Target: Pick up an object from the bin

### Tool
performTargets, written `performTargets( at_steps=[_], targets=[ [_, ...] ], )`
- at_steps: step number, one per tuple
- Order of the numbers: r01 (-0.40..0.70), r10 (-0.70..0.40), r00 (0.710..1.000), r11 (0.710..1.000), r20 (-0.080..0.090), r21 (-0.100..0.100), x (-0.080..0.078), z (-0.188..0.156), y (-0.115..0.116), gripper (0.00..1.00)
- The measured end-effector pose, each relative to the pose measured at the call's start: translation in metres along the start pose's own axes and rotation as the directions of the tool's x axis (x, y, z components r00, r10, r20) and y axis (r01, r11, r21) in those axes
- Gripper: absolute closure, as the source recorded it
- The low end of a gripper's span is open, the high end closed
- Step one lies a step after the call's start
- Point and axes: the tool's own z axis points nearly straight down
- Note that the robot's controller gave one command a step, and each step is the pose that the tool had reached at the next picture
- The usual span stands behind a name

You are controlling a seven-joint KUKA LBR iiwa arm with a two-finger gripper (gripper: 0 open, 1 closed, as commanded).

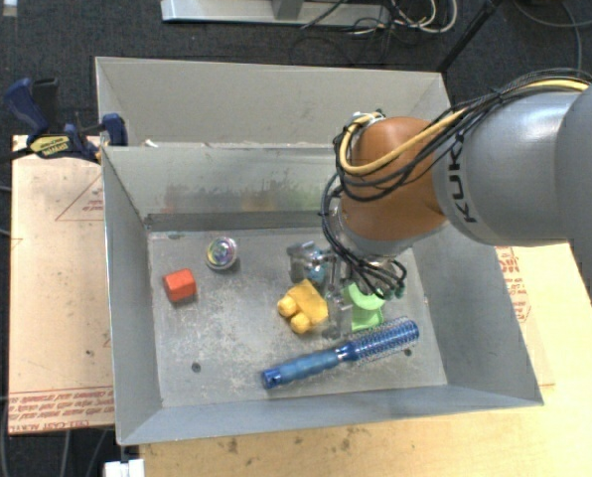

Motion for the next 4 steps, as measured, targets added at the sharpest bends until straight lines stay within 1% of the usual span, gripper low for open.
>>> performTargets(
  at_steps=[1,2,3,4],
  targets=[
    [0.002,-0.002,1.0,1.0,0.001,-0.003,-0.001,0.001,0.003,1.0],
    [0.002,-0.002,1.0,1.0,0.001,-0.003,-0.001,0.001,0.003,0.0],
    [0.294,-0.294,0.956,0.956,0.004,-0.001,-0.053,0.036,-0.011,0.0],
    [0.293,-0.293,0.956,0.956,0.004,-0.002,-0.053,0.034,-0.011,1.0]
  ],
)
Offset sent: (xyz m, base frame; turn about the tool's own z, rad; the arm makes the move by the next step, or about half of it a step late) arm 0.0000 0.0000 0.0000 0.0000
